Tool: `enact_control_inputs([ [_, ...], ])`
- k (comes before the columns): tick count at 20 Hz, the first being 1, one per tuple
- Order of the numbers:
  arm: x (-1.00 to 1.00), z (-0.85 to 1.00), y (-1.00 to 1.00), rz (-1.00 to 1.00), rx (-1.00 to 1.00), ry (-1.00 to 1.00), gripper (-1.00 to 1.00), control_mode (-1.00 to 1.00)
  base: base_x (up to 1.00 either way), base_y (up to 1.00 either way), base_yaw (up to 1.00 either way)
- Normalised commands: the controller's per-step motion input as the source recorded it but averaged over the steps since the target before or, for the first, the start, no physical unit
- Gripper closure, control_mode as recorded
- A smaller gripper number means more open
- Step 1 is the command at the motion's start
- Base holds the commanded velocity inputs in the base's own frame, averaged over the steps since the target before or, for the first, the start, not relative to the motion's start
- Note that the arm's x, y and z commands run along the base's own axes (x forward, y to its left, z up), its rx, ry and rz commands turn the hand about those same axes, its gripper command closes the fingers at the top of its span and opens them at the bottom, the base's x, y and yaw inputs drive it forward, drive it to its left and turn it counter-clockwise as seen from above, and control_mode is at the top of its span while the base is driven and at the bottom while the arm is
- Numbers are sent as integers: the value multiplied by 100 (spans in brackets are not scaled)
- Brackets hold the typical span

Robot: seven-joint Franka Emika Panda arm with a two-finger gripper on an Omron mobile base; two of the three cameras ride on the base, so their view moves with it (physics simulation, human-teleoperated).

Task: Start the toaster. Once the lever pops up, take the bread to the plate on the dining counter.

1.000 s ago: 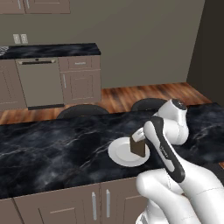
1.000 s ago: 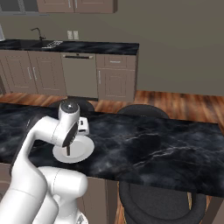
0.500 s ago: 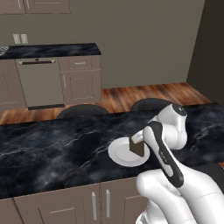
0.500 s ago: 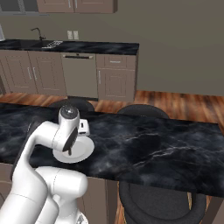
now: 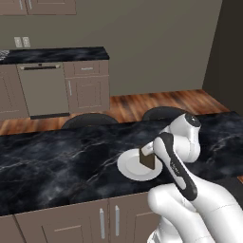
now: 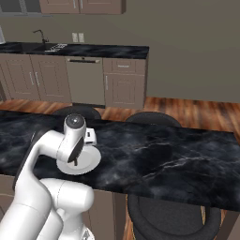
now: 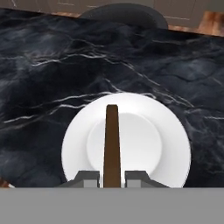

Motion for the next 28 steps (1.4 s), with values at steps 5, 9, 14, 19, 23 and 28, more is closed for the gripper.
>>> enact_control_inputs([
  [5,1,-7,0,0,0,1,100,-100,0,0,0],
  [9,1,-17,0,0,0,0,100,-100,0,0,0],
  [14,0,-24,0,0,0,0,100,-100,0,0,0],
  [19,4,-13,0,0,0,0,100,-100,0,0,0],
  [23,17,0,0,0,0,0,100,-100,0,0,0],
  [28,22,0,0,0,0,0,100,-100,0,0,0],
])
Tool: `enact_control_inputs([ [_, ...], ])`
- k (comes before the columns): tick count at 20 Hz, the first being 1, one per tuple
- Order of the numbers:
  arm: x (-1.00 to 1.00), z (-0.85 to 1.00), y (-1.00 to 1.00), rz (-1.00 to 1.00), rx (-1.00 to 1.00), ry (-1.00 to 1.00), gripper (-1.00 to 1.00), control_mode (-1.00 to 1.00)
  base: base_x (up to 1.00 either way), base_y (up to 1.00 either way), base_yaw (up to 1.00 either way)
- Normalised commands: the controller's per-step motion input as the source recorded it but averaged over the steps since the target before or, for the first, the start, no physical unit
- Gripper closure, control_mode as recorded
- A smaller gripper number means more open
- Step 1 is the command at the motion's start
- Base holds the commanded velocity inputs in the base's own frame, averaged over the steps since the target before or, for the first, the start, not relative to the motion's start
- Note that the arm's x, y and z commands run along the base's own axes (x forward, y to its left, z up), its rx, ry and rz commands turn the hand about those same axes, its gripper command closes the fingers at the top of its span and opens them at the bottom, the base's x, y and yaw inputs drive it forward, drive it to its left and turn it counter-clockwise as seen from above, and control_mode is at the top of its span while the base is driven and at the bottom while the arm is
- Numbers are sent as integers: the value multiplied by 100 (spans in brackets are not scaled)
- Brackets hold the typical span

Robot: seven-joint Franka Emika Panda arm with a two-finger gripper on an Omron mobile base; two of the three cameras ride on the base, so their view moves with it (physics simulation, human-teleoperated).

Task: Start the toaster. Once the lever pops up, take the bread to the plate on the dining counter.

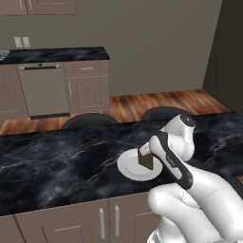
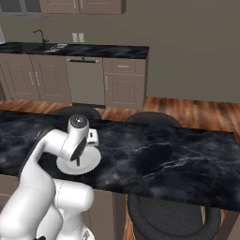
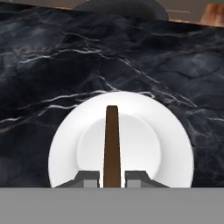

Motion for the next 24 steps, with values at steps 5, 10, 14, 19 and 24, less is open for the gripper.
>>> enact_control_inputs([
  [5,20,-5,4,0,0,0,100,-100,0,0,0],
  [10,12,-17,4,0,0,0,100,-100,0,0,0],
  [14,4,-23,1,0,0,0,100,-100,0,0,0],
  [19,0,-19,0,0,0,0,100,-100,0,0,0],
  [24,-1,-3,0,0,0,0,100,-100,0,0,0],
])
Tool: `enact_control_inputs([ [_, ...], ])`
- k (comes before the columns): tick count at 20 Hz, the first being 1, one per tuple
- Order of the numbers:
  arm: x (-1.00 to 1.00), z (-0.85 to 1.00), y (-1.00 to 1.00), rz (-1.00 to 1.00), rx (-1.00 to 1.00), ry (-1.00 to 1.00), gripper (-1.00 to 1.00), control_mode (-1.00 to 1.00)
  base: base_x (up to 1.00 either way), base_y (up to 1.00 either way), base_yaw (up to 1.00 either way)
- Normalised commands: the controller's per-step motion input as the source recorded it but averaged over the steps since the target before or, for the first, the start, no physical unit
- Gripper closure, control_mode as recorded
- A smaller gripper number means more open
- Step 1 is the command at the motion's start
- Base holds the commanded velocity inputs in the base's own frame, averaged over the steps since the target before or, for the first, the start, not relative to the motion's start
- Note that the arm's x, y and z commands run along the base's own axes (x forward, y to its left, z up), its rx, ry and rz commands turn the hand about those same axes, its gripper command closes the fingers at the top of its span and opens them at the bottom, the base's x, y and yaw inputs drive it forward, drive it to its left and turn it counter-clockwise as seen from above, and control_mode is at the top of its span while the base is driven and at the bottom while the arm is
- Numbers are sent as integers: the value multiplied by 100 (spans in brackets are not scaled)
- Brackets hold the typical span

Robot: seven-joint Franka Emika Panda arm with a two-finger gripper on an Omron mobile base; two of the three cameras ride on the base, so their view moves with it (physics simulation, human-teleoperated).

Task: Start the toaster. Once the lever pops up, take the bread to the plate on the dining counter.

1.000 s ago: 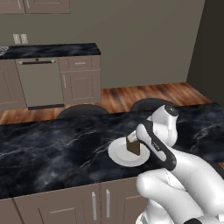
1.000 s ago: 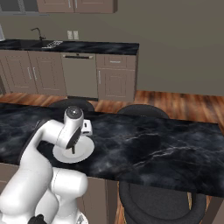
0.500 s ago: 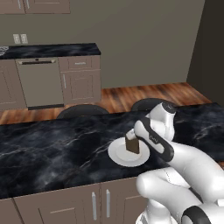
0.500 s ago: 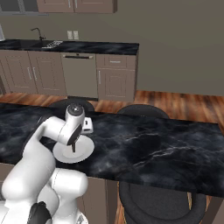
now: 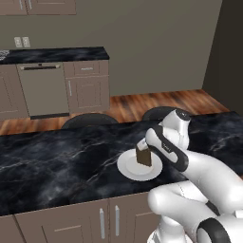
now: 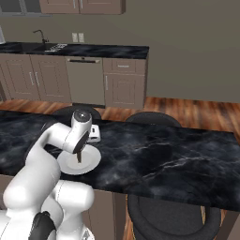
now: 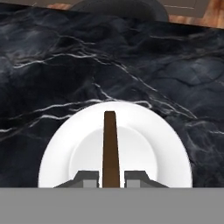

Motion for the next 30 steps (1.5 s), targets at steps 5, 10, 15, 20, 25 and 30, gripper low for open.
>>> enact_control_inputs([
  [5,-17,0,0,0,0,-3,100,-100,0,0,0],
  [10,-25,0,0,0,0,-5,100,-100,0,0,0],
  [15,-22,-1,0,0,0,-9,100,-100,0,0,0],
  [20,0,0,0,0,0,-11,100,-100,0,0,0],
  [25,0,0,0,0,0,-2,100,-100,0,0,0],
  [30,0,0,0,0,0,0,100,-100,0,0,0],
])
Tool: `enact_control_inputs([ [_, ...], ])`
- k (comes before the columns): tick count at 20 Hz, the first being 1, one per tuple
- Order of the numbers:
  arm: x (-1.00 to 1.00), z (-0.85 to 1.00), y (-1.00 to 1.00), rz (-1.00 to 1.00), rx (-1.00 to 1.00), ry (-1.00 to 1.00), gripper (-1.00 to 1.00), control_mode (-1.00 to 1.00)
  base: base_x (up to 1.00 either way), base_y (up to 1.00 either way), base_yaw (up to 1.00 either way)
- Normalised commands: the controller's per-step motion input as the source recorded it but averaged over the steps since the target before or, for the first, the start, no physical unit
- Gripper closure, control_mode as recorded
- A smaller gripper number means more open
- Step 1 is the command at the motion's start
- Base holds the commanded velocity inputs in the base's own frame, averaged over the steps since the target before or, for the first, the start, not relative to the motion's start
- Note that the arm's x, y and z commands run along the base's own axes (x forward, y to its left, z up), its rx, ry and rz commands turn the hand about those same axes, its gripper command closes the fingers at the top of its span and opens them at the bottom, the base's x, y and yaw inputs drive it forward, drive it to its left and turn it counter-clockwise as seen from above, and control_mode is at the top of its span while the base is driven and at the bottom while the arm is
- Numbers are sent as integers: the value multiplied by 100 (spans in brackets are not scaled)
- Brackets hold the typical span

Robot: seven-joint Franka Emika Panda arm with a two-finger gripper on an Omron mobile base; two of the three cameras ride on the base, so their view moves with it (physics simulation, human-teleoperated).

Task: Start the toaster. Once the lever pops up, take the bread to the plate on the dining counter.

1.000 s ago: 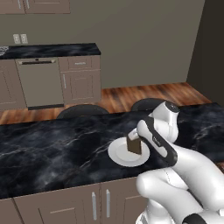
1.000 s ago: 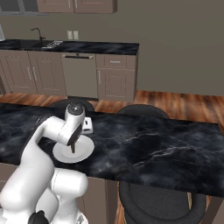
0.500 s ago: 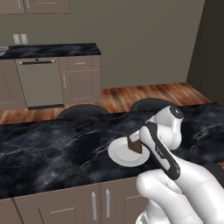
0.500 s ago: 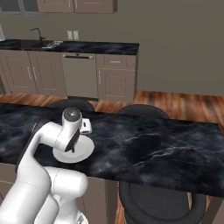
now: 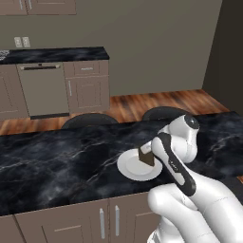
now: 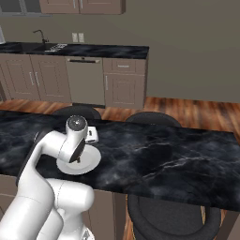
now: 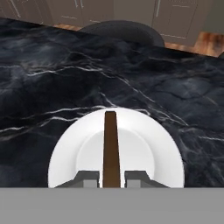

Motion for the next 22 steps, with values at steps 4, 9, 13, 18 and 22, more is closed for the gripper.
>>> enact_control_inputs([
  [4,0,0,1,0,0,0,100,-100,0,0,0],
  [9,0,0,5,0,0,1,-100,-100,0,0,0],
  [13,0,0,0,0,0,0,-100,-100,0,0,0],
  [18,0,0,0,0,0,0,-100,-100,0,0,0],
  [22,0,0,0,0,0,0,-100,-100,0,0,0],
])
